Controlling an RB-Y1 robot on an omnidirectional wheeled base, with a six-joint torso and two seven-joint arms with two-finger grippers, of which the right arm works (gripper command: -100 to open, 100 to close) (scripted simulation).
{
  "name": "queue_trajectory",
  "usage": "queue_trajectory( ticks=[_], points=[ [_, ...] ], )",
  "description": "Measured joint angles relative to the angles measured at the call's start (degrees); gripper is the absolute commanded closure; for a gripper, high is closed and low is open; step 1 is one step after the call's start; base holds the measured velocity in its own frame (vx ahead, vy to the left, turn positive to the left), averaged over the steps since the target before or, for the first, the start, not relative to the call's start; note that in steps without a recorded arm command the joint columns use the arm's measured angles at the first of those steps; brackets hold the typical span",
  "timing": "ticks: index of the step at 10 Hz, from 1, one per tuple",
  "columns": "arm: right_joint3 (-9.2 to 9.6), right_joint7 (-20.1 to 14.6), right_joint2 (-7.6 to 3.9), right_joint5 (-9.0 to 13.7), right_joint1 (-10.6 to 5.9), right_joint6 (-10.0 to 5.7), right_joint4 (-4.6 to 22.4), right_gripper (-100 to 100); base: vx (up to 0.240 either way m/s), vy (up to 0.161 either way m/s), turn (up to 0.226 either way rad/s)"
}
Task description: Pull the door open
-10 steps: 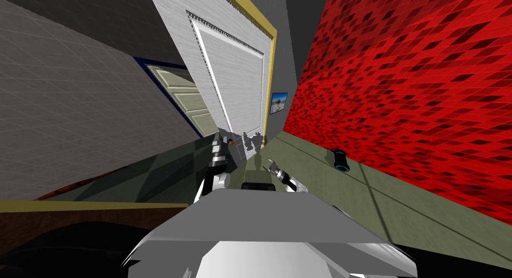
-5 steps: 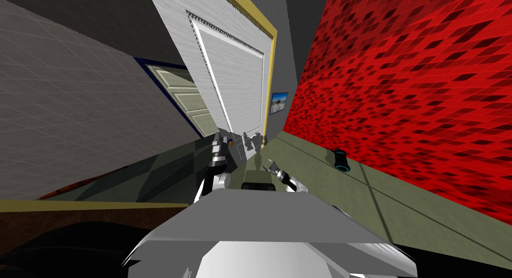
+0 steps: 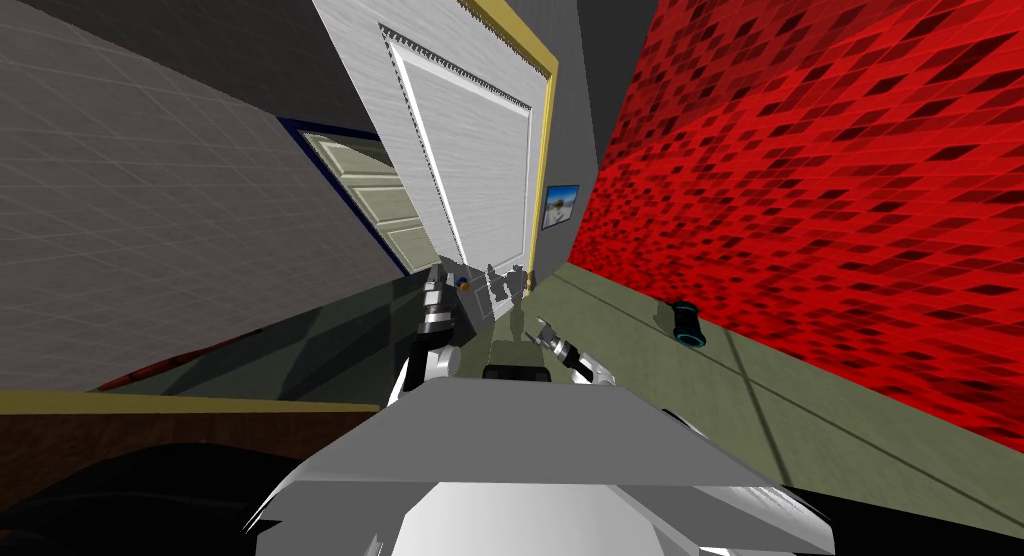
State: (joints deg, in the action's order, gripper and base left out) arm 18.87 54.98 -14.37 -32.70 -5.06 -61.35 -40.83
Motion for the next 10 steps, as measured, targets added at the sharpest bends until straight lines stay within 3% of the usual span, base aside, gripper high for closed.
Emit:
queue_trajectory(
  ticks=[4,6,8,10],
  points=[
    [0.00,0.00,0.00,0.00,0.00,0.00,0.00,-100,-0.007,-0.002,-0.011],
    [0.02,0.15,0.24,0.02,-0.16,0.42,-0.11,-100,-0.008,-0.053,-0.233],
    [0.04,0.82,1.16,0.02,-0.68,1.72,0.00,-100,-0.014,0.051,0.036],
    [0.02,1.22,1.60,0.04,-1.06,2.00,0.46,-100,0.040,0.125,-0.159]
  ],
)
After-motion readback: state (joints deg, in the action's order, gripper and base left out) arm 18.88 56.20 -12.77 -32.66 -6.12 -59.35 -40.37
